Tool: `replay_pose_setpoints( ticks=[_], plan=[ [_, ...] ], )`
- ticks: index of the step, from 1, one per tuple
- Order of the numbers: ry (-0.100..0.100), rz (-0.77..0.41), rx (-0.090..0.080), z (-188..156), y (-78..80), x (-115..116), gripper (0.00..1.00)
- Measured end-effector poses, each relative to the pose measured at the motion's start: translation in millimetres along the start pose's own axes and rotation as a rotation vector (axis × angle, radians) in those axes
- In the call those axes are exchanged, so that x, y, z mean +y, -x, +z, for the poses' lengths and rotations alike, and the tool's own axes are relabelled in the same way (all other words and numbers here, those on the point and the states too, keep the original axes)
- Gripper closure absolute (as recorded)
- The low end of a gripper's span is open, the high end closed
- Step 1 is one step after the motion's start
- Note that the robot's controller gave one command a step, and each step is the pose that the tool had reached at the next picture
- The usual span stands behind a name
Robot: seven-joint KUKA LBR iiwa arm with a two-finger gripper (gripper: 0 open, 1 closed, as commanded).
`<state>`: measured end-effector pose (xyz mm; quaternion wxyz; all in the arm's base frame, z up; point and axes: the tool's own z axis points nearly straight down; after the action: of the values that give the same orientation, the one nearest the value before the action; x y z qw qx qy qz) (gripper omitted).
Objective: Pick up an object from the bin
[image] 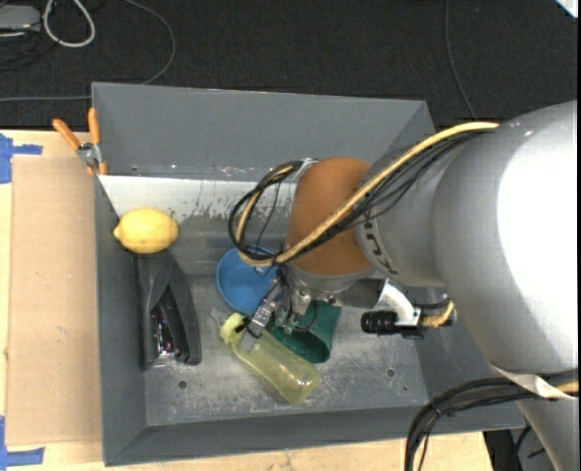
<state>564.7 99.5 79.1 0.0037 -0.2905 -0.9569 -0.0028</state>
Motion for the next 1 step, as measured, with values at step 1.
replay_pose_setpoints(
  ticks=[1],
  plan=[
    [-0.006,-0.011,-0.005,6.6,-2.2,-3.1,0.00]
  ],
)
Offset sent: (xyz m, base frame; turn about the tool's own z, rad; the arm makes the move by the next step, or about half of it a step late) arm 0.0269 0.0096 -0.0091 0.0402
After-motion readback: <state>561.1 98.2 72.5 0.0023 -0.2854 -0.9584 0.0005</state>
